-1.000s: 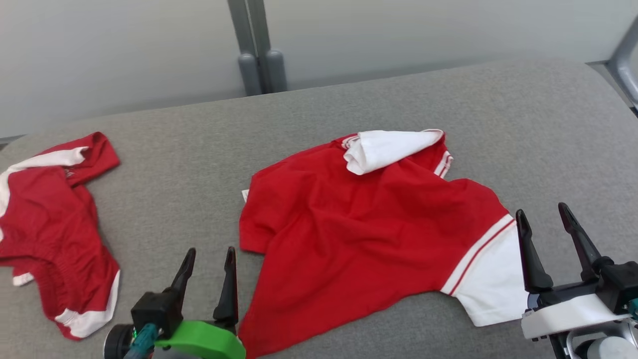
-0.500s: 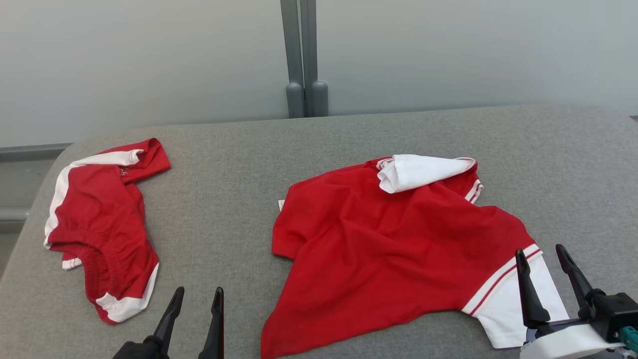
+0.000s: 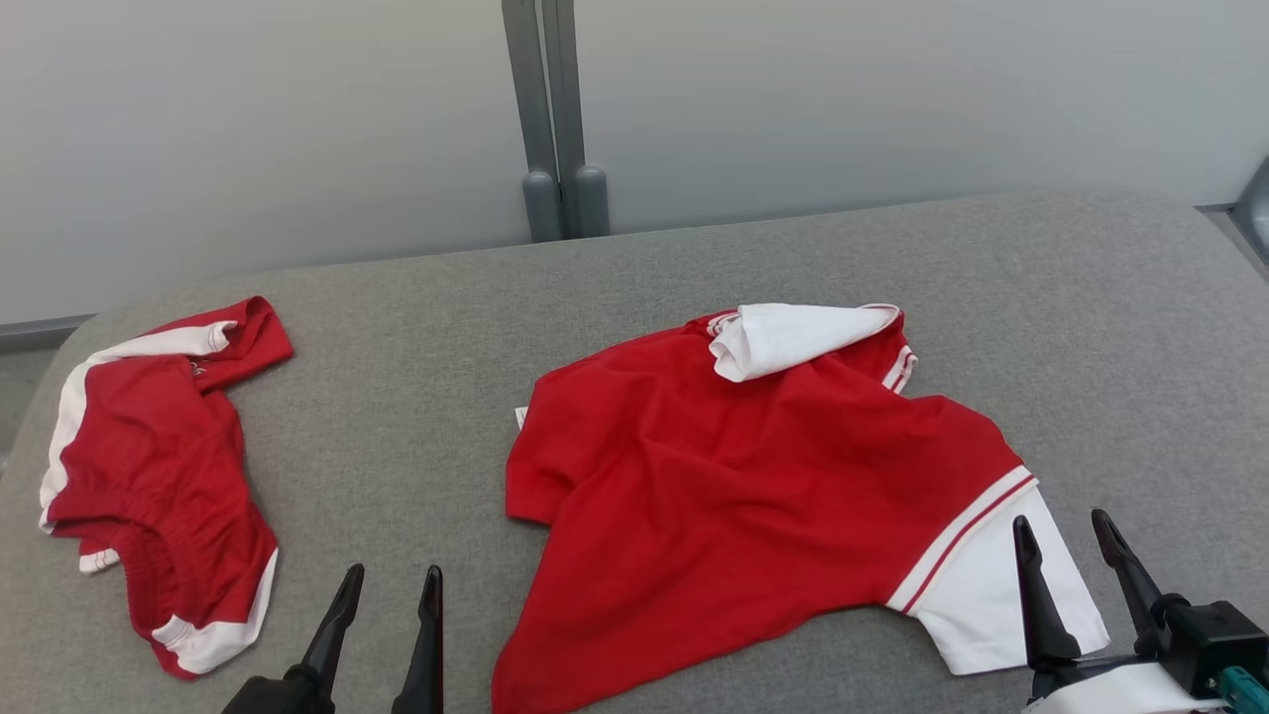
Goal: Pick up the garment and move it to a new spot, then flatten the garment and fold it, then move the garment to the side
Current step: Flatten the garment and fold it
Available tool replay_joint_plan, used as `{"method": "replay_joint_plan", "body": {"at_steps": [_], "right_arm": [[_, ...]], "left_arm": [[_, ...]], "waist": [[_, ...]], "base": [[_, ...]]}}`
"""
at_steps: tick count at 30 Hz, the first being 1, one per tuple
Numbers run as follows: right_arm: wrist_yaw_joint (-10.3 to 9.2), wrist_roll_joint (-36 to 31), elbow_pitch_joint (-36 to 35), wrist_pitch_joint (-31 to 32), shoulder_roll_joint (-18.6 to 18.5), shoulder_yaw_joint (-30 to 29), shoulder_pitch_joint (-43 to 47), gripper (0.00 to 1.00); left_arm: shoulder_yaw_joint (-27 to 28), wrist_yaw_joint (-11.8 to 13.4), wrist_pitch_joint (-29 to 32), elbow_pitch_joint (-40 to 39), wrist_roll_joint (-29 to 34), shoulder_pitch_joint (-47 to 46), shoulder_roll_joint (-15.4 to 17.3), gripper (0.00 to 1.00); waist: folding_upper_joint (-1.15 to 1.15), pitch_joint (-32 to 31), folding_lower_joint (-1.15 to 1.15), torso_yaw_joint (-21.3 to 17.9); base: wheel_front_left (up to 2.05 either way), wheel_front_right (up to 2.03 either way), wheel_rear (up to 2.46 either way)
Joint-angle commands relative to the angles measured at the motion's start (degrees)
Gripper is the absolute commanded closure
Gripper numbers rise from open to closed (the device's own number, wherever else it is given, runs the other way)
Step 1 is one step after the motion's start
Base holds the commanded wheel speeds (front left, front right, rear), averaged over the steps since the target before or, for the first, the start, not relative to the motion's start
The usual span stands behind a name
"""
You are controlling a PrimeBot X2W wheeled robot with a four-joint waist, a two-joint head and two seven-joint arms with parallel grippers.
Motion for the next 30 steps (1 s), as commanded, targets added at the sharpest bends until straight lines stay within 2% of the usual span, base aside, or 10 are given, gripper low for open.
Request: {"method": "replay_joint_plan", "body": {"at_steps": [1, 30], "right_arm": [[0.01, 0.32, -0.11, -0.17, 0.11, -0.15, 1.01, 0.0], [0.01, 0.81, -0.12, -0.17, -0.58, -0.51, -0.3, 0.0]], "left_arm": [[0.53, -0.32, -0.17, 0.32, 0.56, 0.32, -0.27, 0.0], [0.38, -0.69, -0.18, 1.27, 1.15, 0.18, -1.1, 0.0]], "waist": [[0.0, -0.04, 0.0, -0.57], [0.0, 0.9, 0.0, -2.02]], "base": [[0.0, 0.0, 0.0], [0.0, 0.0, 0.0]]}}
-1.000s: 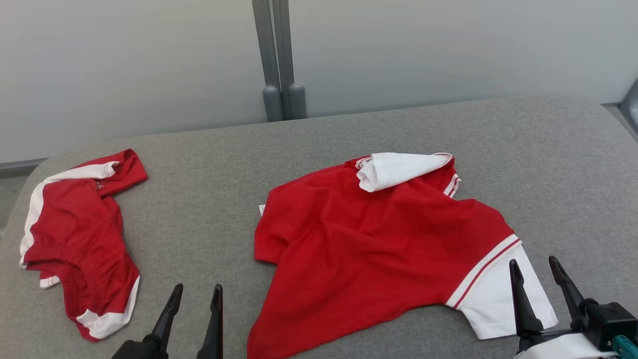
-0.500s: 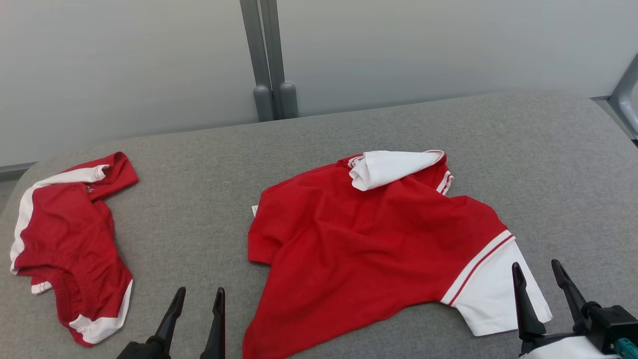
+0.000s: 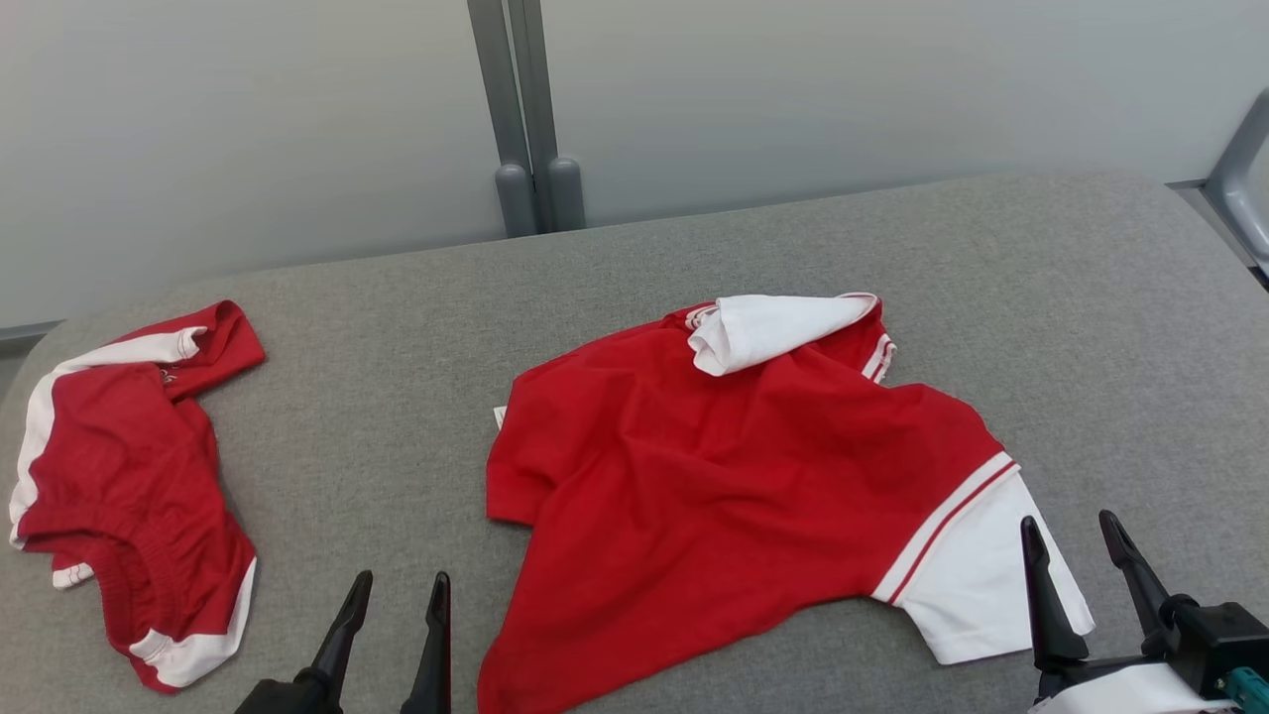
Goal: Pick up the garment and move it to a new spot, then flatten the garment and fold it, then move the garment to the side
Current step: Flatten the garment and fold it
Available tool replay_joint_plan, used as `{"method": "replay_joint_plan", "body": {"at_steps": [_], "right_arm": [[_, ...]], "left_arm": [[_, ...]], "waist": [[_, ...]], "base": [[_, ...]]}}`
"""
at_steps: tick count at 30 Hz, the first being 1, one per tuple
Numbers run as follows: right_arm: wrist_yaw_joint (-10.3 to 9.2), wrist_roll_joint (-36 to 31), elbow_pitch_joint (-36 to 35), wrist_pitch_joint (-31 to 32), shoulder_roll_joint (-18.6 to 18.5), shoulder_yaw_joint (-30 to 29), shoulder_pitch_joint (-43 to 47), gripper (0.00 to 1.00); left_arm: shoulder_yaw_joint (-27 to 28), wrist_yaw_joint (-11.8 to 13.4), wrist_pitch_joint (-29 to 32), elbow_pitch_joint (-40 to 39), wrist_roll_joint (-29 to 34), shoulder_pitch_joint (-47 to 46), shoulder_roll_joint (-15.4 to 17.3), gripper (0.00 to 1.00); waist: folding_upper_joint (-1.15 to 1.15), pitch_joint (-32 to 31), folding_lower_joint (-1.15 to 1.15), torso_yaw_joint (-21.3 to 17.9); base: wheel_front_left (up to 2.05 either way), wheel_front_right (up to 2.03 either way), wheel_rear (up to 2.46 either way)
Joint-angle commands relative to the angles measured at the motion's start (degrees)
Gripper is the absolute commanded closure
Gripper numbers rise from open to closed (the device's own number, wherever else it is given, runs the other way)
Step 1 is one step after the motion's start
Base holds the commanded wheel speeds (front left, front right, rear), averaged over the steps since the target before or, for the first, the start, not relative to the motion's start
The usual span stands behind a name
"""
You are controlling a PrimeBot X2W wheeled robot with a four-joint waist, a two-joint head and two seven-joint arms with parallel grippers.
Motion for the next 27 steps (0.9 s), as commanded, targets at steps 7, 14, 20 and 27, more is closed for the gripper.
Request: {"method": "replay_joint_plan", "body": {"at_steps": [7, 14, 20, 27], "right_arm": [[0.01, 0.22, -0.15, -0.17, -0.31, 0.14, -0.76, 0.0], [0.01, 0.88, -0.36, -0.17, -0.41, -0.17, -1.17, 0.0], [0.01, 2.94, -2.39, -0.17, -1.98, -2.23, -2.05, 0.0], [0.0, 4.91, 6.18, 1.26, -8.84, -0.7, -2.79, 0.0]], "left_arm": [[0.09, -0.19, -0.18, 0.13, 0.44, -0.12, -0.02, 0.0], [-0.48, -0.19, -0.18, 0.34, 1.16, -0.39, 0.58, 0.0], [-1.08, -0.15, -0.16, -0.23, 1.7, -0.73, 0.59, 0.0], [-3.64, -0.06, 12.44, 3.19, -1.81, -1.1, 0.65, 0.0]], "waist": [[0.0, -0.02, 0.0, -0.07], [0.0, -0.09, 0.0, -0.23], [0.0, 0.18, 0.0, -0.5], [0.0, 0.6, 0.0, -0.72]], "base": [[0.0, 0.0, 0.0], [0.0, 0.0, 0.0], [0.0, 0.0, 0.0], [0.0, 0.0, 0.0]]}}
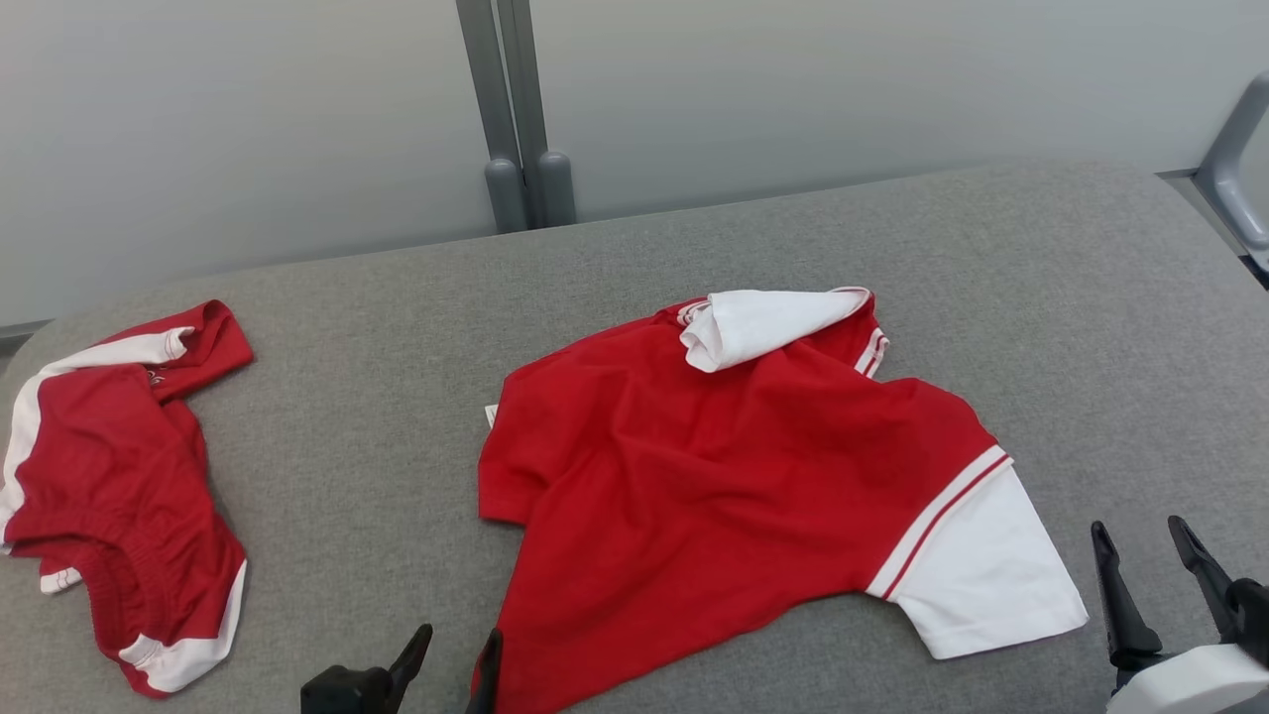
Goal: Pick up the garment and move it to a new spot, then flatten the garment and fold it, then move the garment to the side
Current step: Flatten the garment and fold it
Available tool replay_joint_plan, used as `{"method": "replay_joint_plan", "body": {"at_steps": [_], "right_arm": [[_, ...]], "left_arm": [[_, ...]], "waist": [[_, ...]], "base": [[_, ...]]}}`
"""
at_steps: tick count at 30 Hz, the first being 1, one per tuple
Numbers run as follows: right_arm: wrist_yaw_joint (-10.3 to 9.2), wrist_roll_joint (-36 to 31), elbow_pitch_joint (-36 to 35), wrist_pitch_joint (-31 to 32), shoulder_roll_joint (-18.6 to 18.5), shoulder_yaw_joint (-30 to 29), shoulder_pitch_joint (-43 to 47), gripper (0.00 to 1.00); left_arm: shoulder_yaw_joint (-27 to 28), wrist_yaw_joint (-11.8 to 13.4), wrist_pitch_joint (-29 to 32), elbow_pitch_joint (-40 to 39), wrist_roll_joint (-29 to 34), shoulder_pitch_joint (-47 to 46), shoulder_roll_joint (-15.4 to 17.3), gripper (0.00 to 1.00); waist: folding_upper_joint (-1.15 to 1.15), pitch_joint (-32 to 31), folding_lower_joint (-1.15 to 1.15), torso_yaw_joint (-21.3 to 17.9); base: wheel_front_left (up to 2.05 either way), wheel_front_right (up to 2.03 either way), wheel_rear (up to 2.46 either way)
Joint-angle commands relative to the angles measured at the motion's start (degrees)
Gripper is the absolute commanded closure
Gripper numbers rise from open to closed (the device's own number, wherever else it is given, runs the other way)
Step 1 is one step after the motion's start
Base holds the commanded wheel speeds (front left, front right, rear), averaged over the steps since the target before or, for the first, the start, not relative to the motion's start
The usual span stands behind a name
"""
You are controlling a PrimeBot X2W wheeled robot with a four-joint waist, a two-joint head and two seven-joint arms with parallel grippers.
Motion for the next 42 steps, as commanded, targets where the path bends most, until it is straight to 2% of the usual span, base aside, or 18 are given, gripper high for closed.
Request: {"method": "replay_joint_plan", "body": {"at_steps": [1, 7, 16, 30, 31, 32, 33, 34, 35, 36, 37, 42], "right_arm": [[0.0, 0.95, 1.81, 1.29, -1.18, 0.14, -1.25, 0.0], [0.0, 2.18, 10.58, 5.47, -4.2, 3.22, -4.65, 0.0], [0.0, 3.99, 22.1, 7.89, -4.05, 9.23, -11.88, 0.0], [0.0, 10.51, 29.06, 8.96, -5.99, 18.87, -15.88, 0.0], [0.0, 10.86, 29.29, 9.21, -6.12, 19.43, -16.11, 0.0], [0.0, 11.22, 29.52, 9.37, -6.31, 20.26, -16.35, 0.01], [0.0, 11.5, 29.69, 9.43, -6.5, 20.81, -16.54, 0.25], [-0.01, 11.97, 29.92, 9.56, -6.67, 21.45, -16.97, 0.56], [-0.01, 12.26, 30.1, 9.71, -6.85, 22.05, -17.29, 0.75], [-0.01, 12.65, 30.26, 9.9, -7.12, 22.7, -17.73, 0.95], [-0.01, 13.05, 30.47, 9.99, -7.28, 23.11, -18.07, 1.0], [-0.01, 16.24, 29.78, 9.28, -8.18, 24.99, -19.59, 1.0]], "left_arm": [[0.2, -0.02, 0.92, -0.33, -1.18, -0.9, 0.17, 0.0], [-0.44, 0.14, 6.61, 1.46, -3.14, 1.14, 0.45, 0.0], [-0.88, 0.19, 11.46, 2.58, -6.1, 0.11, 0.53, 0.0], [-2.24, 0.2, 11.75, 7.05, -8.72, -2.01, 0.37, 0.0], [-2.59, 0.16, 11.78, 7.27, -8.49, -2.22, 0.57, 0.18], [-2.69, 0.13, 11.6, 7.48, -8.73, -2.42, 0.65, 0.51], [-2.74, 0.1, 11.59, 7.7, -9.05, -2.55, 0.62, 0.65], [-3.08, 0.06, 11.87, 7.95, -9.11, -2.72, 0.78, 0.83], [-3.29, 0.06, 11.87, 8.14, -9.15, -2.98, 0.98, 1.0], [-3.43, 0.04, 11.75, 8.33, -9.33, -3.27, 1.15, 1.0], [-3.54, 0.02, 11.7, 8.49, -9.5, -3.4, 1.24, 1.0], [-4.31, 0.01, 12.02, 8.4, -11.23, -4.24, 1.48, 1.0]], "waist": [[0.0, 0.21, 0.0, -0.15], [0.0, 0.84, 0.0, -0.87], [0.0, 2.2, 0.0, -0.67], [0.0, 3.0, 0.0, -1.26], [0.0, 3.11, 0.0, -1.37], [0.0, 3.21, 0.0, -1.51], [0.0, 3.3, 0.0, -1.61], [0.0, 3.42, 0.0, -1.73], [0.0, 3.51, 0.0, -1.81], [0.0, 3.65, 0.0, -1.9], [0.0, 3.72, 0.0, -1.96], [0.0, 4.01, 0.0, -1.91]], "base": [[0.0, 0.0, 0.0], [0.0, 0.0, 0.0], [0.0, 0.0, 0.0], [0.0, 0.0, 0.0], [0.0, 0.0, 0.0], [0.0, 0.0, 0.0], [0.0, 0.0, 0.0], [0.0, 0.0, 0.0], [0.0, 0.0, 0.0], [0.0, 0.0, 0.0], [0.0, 0.0, 0.0], [0.0, 0.0, 0.0]]}}
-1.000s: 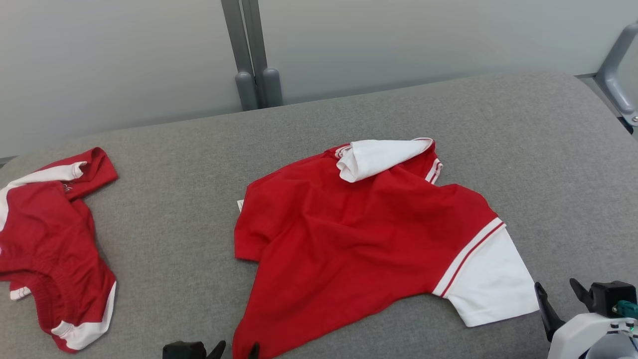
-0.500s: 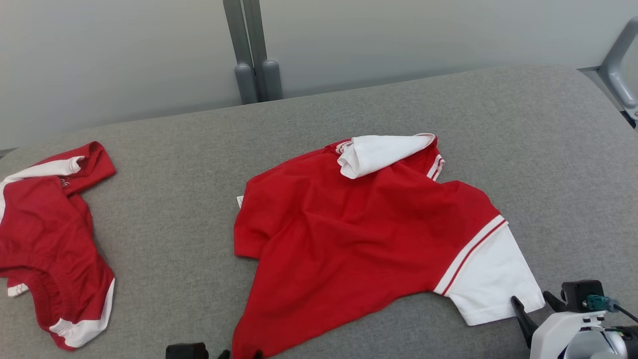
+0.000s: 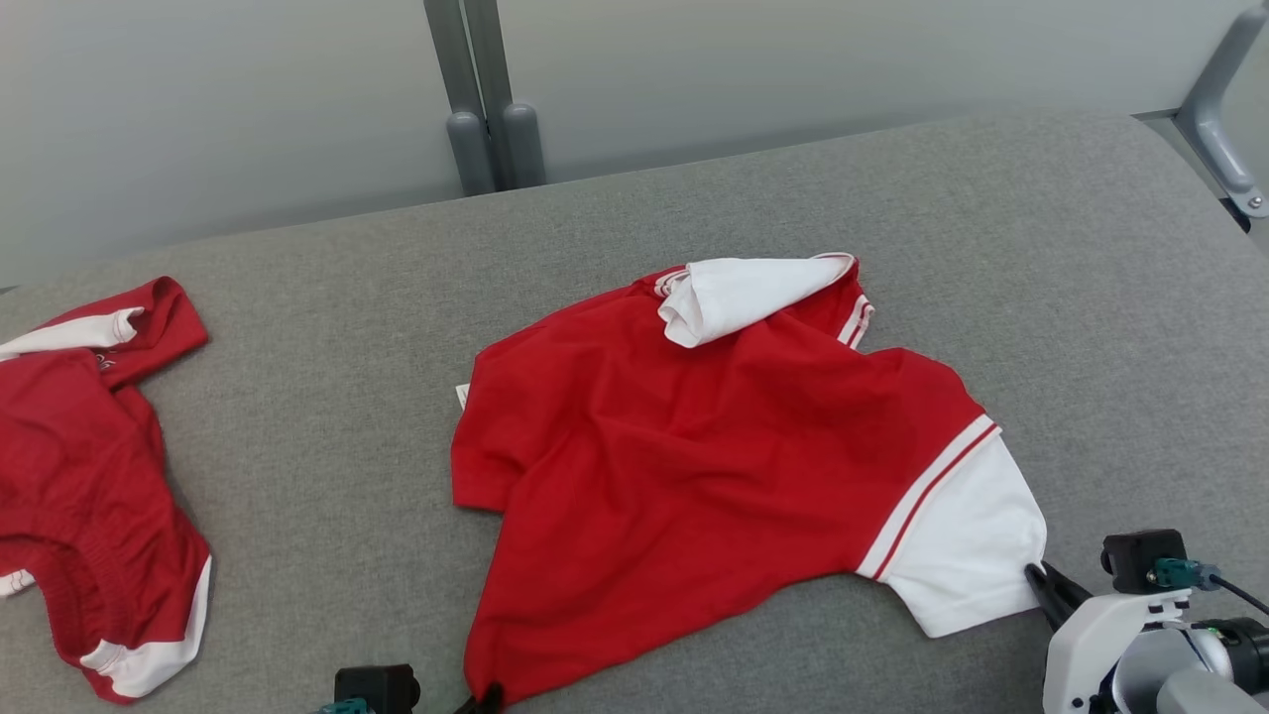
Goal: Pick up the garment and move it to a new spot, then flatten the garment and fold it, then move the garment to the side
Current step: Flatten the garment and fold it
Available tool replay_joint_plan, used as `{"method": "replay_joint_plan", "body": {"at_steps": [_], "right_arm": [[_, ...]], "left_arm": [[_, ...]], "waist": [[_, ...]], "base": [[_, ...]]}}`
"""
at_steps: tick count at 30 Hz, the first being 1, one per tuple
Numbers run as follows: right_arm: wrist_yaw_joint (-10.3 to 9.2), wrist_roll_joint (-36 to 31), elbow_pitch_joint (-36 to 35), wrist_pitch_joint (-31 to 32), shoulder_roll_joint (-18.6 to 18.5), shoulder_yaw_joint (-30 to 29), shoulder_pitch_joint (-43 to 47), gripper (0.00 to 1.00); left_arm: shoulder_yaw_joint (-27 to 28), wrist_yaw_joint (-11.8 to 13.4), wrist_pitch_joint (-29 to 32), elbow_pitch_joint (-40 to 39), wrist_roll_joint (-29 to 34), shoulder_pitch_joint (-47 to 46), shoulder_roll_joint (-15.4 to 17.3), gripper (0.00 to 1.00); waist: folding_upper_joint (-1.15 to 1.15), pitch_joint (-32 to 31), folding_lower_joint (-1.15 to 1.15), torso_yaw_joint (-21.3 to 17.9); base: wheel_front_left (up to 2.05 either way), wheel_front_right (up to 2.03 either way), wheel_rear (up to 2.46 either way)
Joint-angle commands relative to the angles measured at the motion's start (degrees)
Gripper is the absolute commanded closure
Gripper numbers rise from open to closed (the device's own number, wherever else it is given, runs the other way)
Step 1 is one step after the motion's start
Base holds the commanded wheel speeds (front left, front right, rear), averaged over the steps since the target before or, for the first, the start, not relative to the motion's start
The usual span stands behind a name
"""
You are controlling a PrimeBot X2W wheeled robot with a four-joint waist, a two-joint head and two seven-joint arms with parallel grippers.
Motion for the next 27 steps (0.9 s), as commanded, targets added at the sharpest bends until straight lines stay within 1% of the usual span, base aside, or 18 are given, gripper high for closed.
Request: {"method": "replay_joint_plan", "body": {"at_steps": [1, 3, 5, 7, 9, 11, 13, 16, 17, 19, 20, 22, 23, 24, 26, 27], "right_arm": [[-0.01, 1.19, -0.43, -0.65, -0.73, 0.19, -0.7, 1.0], [-0.01, 3.16, -2.25, -1.88, -1.32, -0.05, -0.31, 1.0], [-0.01, 6.08, -5.52, -3.15, -2.08, -0.97, 0.77, 1.0], [-0.01, 10.64, -11.56, -4.56, -3.39, -2.88, 1.94, 1.0], [0.0, 14.39, -17.84, -4.71, -4.98, -4.64, 2.94, 1.0], [0.0, 18.61, -25.63, -4.3, -6.84, -7.09, 3.5, 1.0], [0.0, 22.47, -33.81, -2.9, -8.91, -10.1, 2.74, 1.0], [0.0, 26.8, -41.94, -0.1, -10.93, -14.23, -1.05, 1.0], [0.0, 27.61, -43.88, 1.32, -11.92, -16.08, -3.39, 1.0], [0.0, 29.08, -45.94, 4.26, -12.54, -18.57, -8.55, 1.0], [0.0, 29.65, -46.44, 5.82, -12.64, -19.64, -11.34, 1.0], [0.0, 29.07, -45.61, 9.24, -13.62, -22.13, -18.96, 1.0], [0.0, 28.37, -44.32, 11.2, -13.56, -22.75, -23.74, 1.0], [0.0, 27.64, -43.05, 12.73, -13.22, -23.14, -27.63, 1.0], [0.0, 25.12, -38.95, 15.54, -11.44, -23.15, -37.27, 1.0], [0.0, 23.04, -36.25, 16.47, -9.98, -22.89, -42.86, 1.0]], "left_arm": [[-0.28, -0.09, 0.22, -0.34, -0.91, -0.88, 0.33, 1.0], [-0.06, -0.12, 0.23, -1.71, -2.29, -0.77, 0.13, 1.0], [0.16, -0.15, 0.4, -4.26, -4.04, -0.32, 0.02, 1.0], [0.5, -0.17, 0.5, -8.61, -5.76, 0.24, 0.23, 1.0], [1.08, -0.18, 0.9, -13.2, -7.23, 0.35, 0.51, 1.0], [1.76, 0.14, 2.15, -18.84, -7.8, -0.97, 1.42, 1.0], [2.16, 0.51, 4.64, -25.54, -7.42, -4.3, 2.71, 1.0], [3.34, 0.98, 9.42, -32.3, -7.64, -10.74, 4.74, 1.0], [3.99, 1.2, 11.65, -34.21, -8.47, -14.63, 5.43, 1.0], [5.0, 1.24, 15.6, -35.66, -8.75, -22.81, 6.69, 1.0], [5.32, 1.35, 17.39, -35.76, -9.54, -26.6, 6.79, 1.0], [6.29, 1.76, 20.86, -34.13, -10.07, -36.4, 7.68, 1.0], [6.54, 1.8, 22.34, -32.22, -9.54, -42.01, 8.25, 1.0], [6.53, 1.84, 23.13, -30.33, -9.37, -46.29, 8.02, 1.0], [6.77, 2.32, 23.99, -24.58, -8.86, -55.67, 7.2, 1.0], [6.76, 2.24, 23.65, -21.07, -7.66, -60.79, 7.46, 1.0]], "waist": [[0.0, 0.06, 0.0, 0.11], [0.0, 0.05, 0.0, 0.3], [0.0, -0.04, 0.0, 0.5], [0.0, 0.23, 0.0, 0.66], [0.0, 0.73, 0.0, 0.67], [0.0, 1.94, 0.0, 0.61], [0.0, 3.91, 0.0, 0.66], [0.0, 7.54, 0.0, 0.91], [0.0, 9.27, 0.0, 1.16], [0.0, 12.28, 0.0, 1.69], [0.0, 13.81, 0.0, 1.99], [0.0, 17.1, 0.0, 2.7], [0.0, 18.85, 0.0, 3.11], [0.0, 20.29, 0.0, 3.5], [0.0, 22.78, 0.0, 4.03], [0.0, 23.84, 0.0, 4.22]], "base": [[0.0, 0.0, 0.0], [0.0, 0.0, 0.0], [0.0, 0.0, 0.0], [0.0, 0.0, 0.0], [0.0, 0.0, 0.0], [0.0, 0.0, 0.0], [0.0, 0.0, 0.0], [0.0, 0.0, 0.0], [0.0, 0.0, 0.0], [0.0, 0.0, 0.0], [0.0, 0.0, 0.0], [0.0, 0.0, 0.0], [0.0, 0.0, 0.0], [0.0, 0.0, 0.0], [0.0, 0.0, 0.0], [0.0, 0.0, 0.0]]}}
